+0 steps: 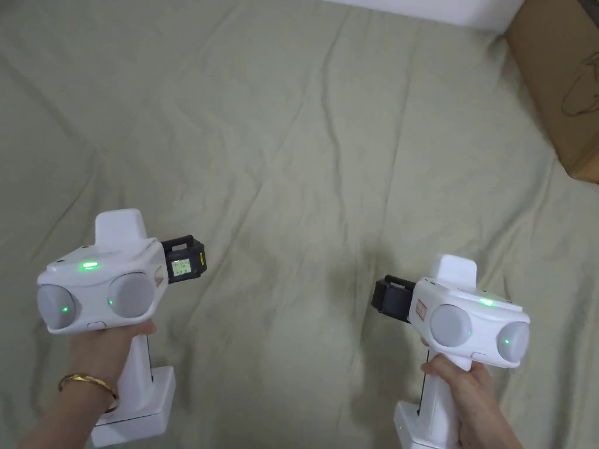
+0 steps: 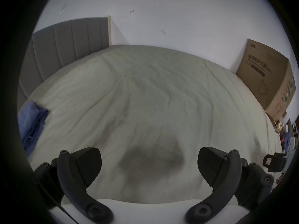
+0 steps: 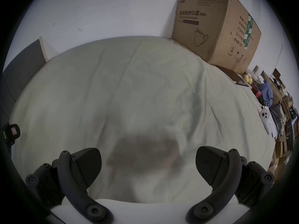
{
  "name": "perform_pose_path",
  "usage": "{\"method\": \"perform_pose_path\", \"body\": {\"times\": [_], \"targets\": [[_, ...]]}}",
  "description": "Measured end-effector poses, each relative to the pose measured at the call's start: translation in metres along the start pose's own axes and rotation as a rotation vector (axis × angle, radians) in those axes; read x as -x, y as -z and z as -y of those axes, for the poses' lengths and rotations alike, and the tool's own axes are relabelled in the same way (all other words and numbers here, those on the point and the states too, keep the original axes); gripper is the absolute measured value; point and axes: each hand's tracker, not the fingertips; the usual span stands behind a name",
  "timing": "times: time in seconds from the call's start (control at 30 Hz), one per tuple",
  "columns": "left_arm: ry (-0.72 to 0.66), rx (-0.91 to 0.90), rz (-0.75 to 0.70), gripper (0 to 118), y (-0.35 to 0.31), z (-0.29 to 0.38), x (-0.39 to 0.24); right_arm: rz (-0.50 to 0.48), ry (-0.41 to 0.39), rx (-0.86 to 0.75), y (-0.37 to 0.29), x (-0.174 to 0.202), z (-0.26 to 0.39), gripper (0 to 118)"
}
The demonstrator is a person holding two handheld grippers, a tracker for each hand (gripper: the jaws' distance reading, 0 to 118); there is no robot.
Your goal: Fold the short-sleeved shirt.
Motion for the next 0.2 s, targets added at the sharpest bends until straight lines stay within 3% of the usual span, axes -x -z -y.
{"method": "perform_pose_path", "body": {"times": [0.1,0.2], "targets": [[-0.019,0.135,-0.053,118,0.027,0.018,-0.006,-0.019,0.007,0.038,0.020,-0.001,0.005,115],[0.073,0.020,-0.114,118,0.016,0.026,-0.020,-0.064,0.103,-0.061,0.018,-0.005,0.029,118]]}}
